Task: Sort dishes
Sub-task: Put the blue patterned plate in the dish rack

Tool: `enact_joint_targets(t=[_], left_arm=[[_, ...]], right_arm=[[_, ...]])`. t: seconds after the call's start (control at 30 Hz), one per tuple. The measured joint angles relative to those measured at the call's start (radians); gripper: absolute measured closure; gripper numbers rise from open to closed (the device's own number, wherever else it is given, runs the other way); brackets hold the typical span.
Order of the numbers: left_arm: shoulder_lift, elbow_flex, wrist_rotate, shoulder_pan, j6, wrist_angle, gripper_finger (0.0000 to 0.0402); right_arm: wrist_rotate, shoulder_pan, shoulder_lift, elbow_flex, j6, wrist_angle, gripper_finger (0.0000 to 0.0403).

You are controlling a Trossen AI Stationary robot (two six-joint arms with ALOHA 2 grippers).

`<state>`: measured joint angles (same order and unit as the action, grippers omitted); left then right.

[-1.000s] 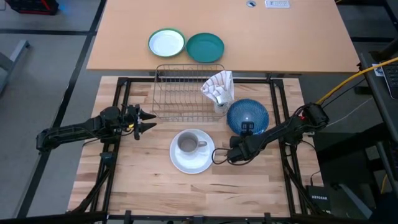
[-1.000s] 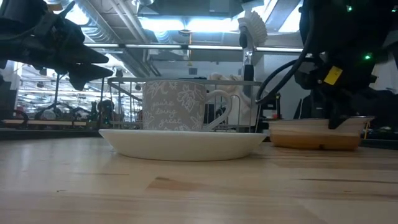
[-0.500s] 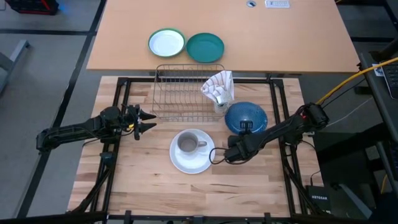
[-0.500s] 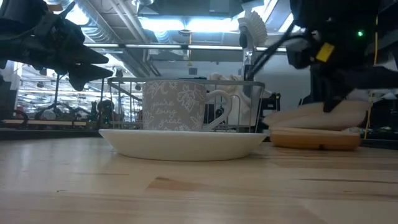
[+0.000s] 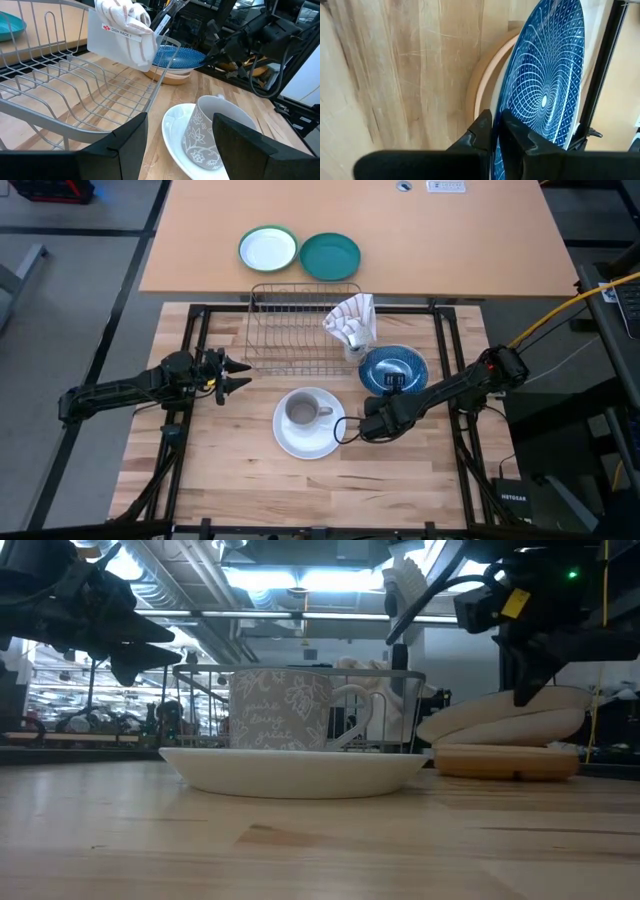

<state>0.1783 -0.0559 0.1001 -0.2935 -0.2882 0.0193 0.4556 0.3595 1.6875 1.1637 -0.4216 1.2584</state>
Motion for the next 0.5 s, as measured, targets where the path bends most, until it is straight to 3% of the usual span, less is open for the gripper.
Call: enact_joint_targets(t=[0.2,0.5], left_arm=[[0.000,0.000,0.000,0.000,0.000,0.000,0.0189],[0.000,0.000,0.000,0.000,0.000,0.000,0.0189]], right_arm=[[-0.075,0.001,0.000,0.000,-0.001,0.002,0.0379],[-0.091,0.001,-0.007,0.023,-0.001,0.032,0.0379]])
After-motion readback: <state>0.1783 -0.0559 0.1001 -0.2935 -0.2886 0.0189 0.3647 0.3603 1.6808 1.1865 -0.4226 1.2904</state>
